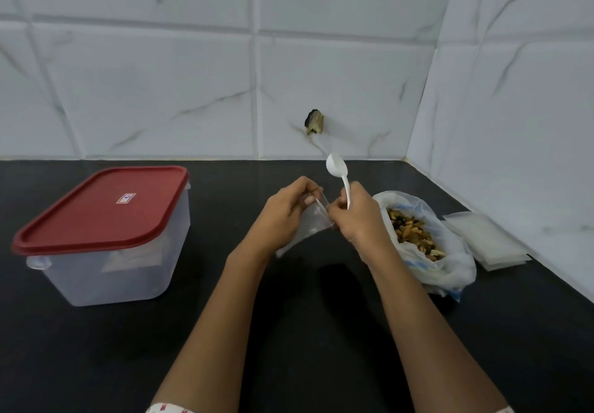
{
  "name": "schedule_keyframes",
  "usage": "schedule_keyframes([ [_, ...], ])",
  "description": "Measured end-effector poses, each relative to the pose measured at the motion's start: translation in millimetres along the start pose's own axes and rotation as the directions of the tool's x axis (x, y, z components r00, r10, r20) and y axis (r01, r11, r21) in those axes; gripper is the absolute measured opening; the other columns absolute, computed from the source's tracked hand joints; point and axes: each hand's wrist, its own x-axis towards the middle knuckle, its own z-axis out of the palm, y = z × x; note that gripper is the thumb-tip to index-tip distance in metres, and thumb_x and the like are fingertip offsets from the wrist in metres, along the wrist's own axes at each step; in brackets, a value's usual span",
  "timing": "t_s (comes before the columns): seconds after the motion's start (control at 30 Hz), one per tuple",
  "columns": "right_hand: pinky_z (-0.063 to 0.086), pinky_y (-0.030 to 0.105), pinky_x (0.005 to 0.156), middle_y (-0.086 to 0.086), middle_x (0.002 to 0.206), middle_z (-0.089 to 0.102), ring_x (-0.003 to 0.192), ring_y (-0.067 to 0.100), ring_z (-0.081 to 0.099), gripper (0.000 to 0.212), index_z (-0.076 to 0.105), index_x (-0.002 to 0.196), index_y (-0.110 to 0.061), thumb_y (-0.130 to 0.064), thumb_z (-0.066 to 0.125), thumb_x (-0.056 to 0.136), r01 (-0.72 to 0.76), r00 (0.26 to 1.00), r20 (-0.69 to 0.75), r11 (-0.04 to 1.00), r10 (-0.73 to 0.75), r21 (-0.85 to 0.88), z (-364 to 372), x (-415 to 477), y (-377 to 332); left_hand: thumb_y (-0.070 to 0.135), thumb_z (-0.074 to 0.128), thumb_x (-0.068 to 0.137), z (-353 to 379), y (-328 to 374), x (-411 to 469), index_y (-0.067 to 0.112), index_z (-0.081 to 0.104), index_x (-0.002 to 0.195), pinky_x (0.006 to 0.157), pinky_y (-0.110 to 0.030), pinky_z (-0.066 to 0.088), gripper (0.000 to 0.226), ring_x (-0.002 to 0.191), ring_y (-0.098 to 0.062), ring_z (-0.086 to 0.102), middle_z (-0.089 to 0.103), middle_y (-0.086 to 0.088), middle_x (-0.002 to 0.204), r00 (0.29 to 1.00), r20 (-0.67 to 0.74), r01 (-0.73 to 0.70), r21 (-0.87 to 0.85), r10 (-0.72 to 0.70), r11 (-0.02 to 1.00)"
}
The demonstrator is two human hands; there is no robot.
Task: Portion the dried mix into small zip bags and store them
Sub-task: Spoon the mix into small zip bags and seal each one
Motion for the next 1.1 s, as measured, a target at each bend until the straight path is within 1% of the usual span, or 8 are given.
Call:
schedule_keyframes([
  [0.07, 0.036, 0.019, 0.054, 0.004, 0.082, 0.046, 0.072, 0.016, 0.046, 0.009, 0.044, 0.091, -0.010, -0.006, 0.052, 0.088, 0.083, 0.989, -0.102, 0.978, -0.104, -0.194, -2, 1, 0, 0.016, 0.037, 0.099, -2, 6, 0, 0.026, 0.047, 0.091, 0.072, -0.017, 0.044, 0.017, 0.086, -0.005, 0.055, 0.058, 0.009, 0.096, 0.998, 0.063, 0.021, 0.024, -0.023, 0.999],
  [0.17, 0.040, 0.023, 0.058, 0.005, 0.087, 0.045, 0.077, 0.017, 0.047, 0.011, 0.045, 0.095, -0.008, -0.006, 0.053, 0.088, 0.110, 0.975, -0.165, 0.968, -0.149, -0.224, -3, 2, -1, 0.025, 0.044, 0.097, -3, 11, -2, 0.022, 0.041, 0.097, 0.068, -0.014, 0.042, 0.004, 0.082, -0.004, 0.053, 0.055, 0.007, 0.097, 0.988, 0.149, 0.034, 0.018, -0.036, 0.999],
  [0.3, 0.041, 0.018, 0.054, 0.006, 0.085, 0.049, 0.072, 0.016, 0.050, 0.013, 0.041, 0.089, -0.010, -0.007, 0.054, 0.087, 0.086, 0.980, -0.160, 0.979, -0.116, -0.186, -5, 1, -1, 0.039, 0.073, 0.076, -1, 9, -5, 0.021, 0.033, 0.103, 0.071, -0.014, 0.048, 0.051, 0.087, -0.004, 0.052, 0.048, 0.011, 0.100, 0.970, 0.226, 0.083, 0.025, -0.087, 0.996],
  [0.43, 0.040, 0.009, 0.039, 0.005, 0.083, 0.052, 0.060, 0.010, 0.052, 0.011, 0.042, 0.092, -0.010, -0.007, 0.052, 0.090, 0.060, 0.996, -0.065, 0.994, -0.066, -0.094, -5, 1, -1, 0.031, 0.075, 0.074, 11, 4, -6, 0.020, 0.030, 0.102, 0.069, -0.011, 0.046, 0.054, 0.084, -0.004, 0.051, 0.046, 0.013, 0.097, 0.992, 0.087, 0.089, 0.033, -0.092, 0.995],
  [0.7, 0.038, -0.003, 0.057, 0.004, 0.093, 0.058, 0.074, 0.001, 0.052, 0.011, 0.049, 0.096, -0.011, -0.018, 0.056, 0.091, 0.216, 0.973, -0.104, 0.970, -0.205, 0.108, -11, -2, -9, 0.027, 0.066, 0.084, 11, 2, -6, 0.019, 0.018, 0.140, 0.073, 0.005, 0.036, 0.074, 0.110, 0.002, 0.038, 0.030, 0.015, 0.124, 0.986, 0.014, 0.166, -0.145, -0.165, 0.975],
  [0.83, 0.046, 0.012, 0.069, 0.002, 0.092, 0.067, 0.086, 0.009, 0.060, 0.022, 0.041, 0.079, -0.025, -0.034, 0.060, 0.087, 0.237, 0.957, 0.137, 0.963, -0.254, 0.130, -16, -6, -12, 0.032, 0.062, 0.086, 8, -2, -5, 0.021, 0.032, 0.139, 0.076, -0.006, 0.037, 0.062, 0.114, -0.004, 0.044, 0.041, 0.013, 0.123, 0.984, 0.019, 0.177, -0.165, -0.177, 0.970],
  [0.93, 0.050, 0.031, 0.082, 0.007, 0.097, 0.068, 0.096, 0.017, 0.061, 0.029, 0.037, 0.074, -0.028, -0.026, 0.064, 0.085, 0.263, 0.944, 0.198, 0.964, -0.264, 0.033, -16, -5, -8, 0.032, 0.062, 0.086, 8, -4, -5, 0.021, 0.042, 0.133, 0.081, -0.013, 0.040, 0.052, 0.110, -0.005, 0.051, 0.051, 0.010, 0.122, 0.982, 0.054, 0.190, -0.186, -0.183, 0.964],
  [1.1, 0.046, 0.021, 0.068, 0.012, 0.090, 0.064, 0.083, 0.020, 0.060, 0.023, 0.040, 0.077, -0.019, -0.013, 0.059, 0.088, 0.293, 0.942, 0.170, 0.956, -0.290, 0.010, -17, -5, -9, 0.033, 0.062, 0.086, 10, -5, -5, 0.023, 0.045, 0.121, 0.079, -0.017, 0.043, 0.040, 0.100, -0.002, 0.054, 0.055, 0.009, 0.112, 0.980, 0.068, 0.196, -0.136, -0.188, 0.971],
])
